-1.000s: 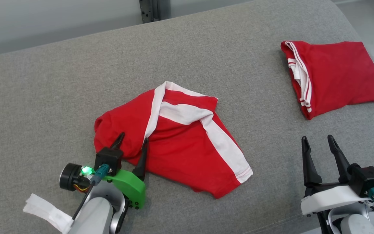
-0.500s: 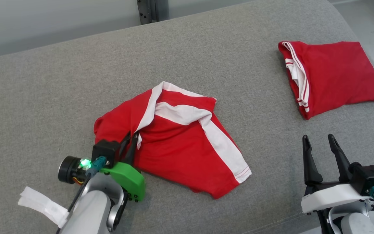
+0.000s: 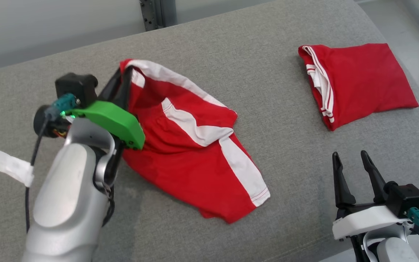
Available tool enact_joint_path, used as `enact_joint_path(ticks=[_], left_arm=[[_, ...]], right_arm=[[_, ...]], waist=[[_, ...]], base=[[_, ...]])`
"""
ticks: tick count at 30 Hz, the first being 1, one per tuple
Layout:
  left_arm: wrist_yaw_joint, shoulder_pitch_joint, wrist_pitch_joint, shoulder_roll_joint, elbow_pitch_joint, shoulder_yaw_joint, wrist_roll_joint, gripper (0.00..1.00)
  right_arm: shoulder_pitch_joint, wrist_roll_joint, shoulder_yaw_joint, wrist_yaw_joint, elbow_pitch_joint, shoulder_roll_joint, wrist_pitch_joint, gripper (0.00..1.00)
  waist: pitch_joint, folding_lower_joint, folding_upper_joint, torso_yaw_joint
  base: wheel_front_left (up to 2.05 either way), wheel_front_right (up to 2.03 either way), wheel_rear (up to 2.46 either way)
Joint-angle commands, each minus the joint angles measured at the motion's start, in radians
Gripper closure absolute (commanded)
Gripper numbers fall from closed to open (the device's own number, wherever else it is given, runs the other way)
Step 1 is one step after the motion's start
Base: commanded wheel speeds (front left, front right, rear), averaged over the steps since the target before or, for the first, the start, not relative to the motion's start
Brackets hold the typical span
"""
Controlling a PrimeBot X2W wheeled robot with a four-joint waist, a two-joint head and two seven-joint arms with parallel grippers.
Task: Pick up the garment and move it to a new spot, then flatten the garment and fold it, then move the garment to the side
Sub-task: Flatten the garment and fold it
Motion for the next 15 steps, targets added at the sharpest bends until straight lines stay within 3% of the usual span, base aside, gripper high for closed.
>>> enact_joint_path(ticks=[1,8,15], left_arm=[[0.005,-0.043,0.000,0.005,0.006,0.014,-0.009,1.00],[0.007,-0.135,0.004,-0.011,0.011,0.040,-0.049,1.00],[-0.017,-0.031,0.011,-0.034,-0.044,0.029,-0.125,1.00]], right_arm=[[-0.012,0.003,0.001,-0.001,0.003,-0.002,-0.003,0.00],[0.012,0.004,-0.010,-0.001,0.011,-0.002,-0.003,0.00],[0.034,0.001,-0.031,-0.001,0.014,-0.002,-0.003,0.00]], waist=[[-0.001,0.0000,0.0000,-0.017],[-0.021,0.0000,0.0000,-0.043],[-0.038,0.0000,0.0000,-0.034]], base=[[0.00,0.00,0.00],[0.00,0.00,0.00],[0.00,0.00,0.00]])
